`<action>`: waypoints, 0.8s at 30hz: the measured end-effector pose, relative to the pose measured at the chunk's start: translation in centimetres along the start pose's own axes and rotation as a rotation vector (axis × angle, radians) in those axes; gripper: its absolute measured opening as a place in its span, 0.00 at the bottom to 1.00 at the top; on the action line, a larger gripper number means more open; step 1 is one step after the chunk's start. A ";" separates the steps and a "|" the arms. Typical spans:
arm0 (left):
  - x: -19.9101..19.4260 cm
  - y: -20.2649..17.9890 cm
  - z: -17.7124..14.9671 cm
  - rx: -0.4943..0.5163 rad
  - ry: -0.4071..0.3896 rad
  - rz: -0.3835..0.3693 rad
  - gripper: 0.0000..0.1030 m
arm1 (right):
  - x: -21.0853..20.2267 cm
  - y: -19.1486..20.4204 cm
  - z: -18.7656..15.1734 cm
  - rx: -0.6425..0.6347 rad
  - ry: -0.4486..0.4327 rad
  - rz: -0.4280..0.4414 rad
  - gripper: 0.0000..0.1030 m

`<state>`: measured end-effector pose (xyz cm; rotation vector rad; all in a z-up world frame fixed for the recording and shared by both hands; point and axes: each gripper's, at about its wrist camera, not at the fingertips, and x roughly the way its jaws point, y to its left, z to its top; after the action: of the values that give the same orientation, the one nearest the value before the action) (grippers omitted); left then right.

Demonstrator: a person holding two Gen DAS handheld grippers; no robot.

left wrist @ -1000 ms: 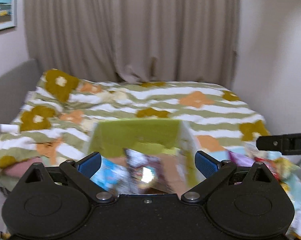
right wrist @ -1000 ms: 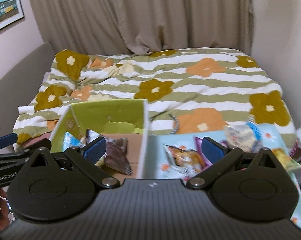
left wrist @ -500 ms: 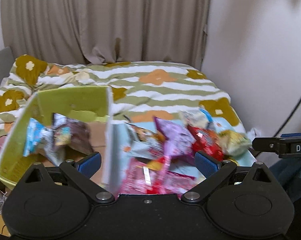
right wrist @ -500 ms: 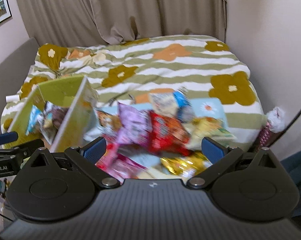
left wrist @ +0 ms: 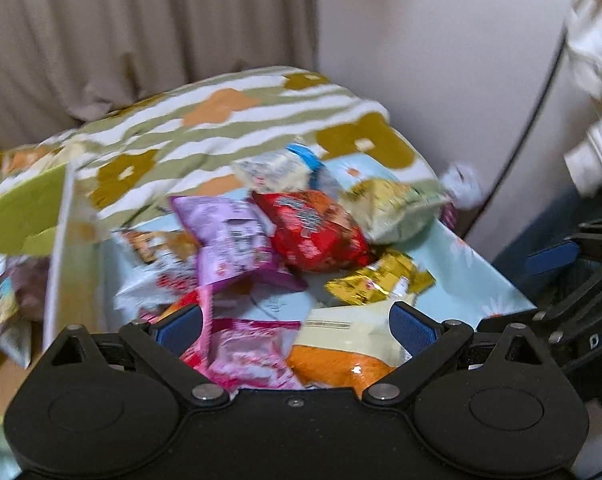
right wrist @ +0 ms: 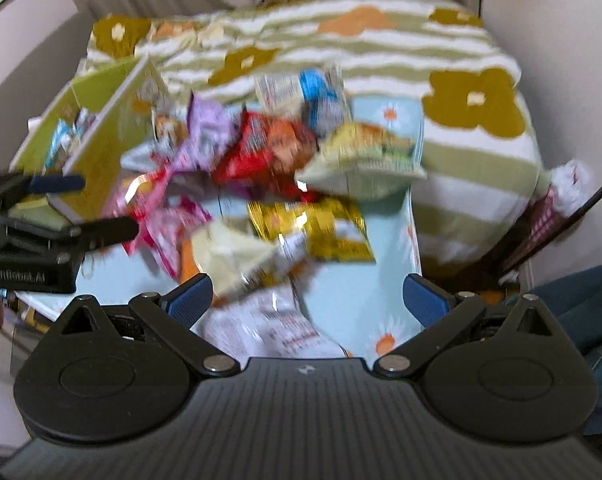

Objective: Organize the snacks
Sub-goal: 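Grasp the cream-orange bag with the left tool while the right tool grasps the white MPM bag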

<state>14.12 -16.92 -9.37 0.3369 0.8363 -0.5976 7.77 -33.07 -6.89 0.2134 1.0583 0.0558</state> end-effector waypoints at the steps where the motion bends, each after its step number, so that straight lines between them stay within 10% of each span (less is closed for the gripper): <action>1: 0.7 -0.3 0.1 0.024 0.013 -0.014 0.98 | 0.6 -0.2 -0.2 0.005 0.019 0.017 1.00; 9: 4.8 -2.3 0.2 0.138 0.111 -0.100 0.98 | 3.7 -0.6 -1.6 0.036 0.125 0.152 1.00; 24: 9.8 -2.6 -1.3 0.201 0.234 -0.149 0.86 | 7.7 0.9 -2.3 0.015 0.185 0.144 1.00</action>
<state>16.89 -21.82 -17.89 0.5380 1.0349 -0.7938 9.62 -30.74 -14.42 0.3026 1.2263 0.2010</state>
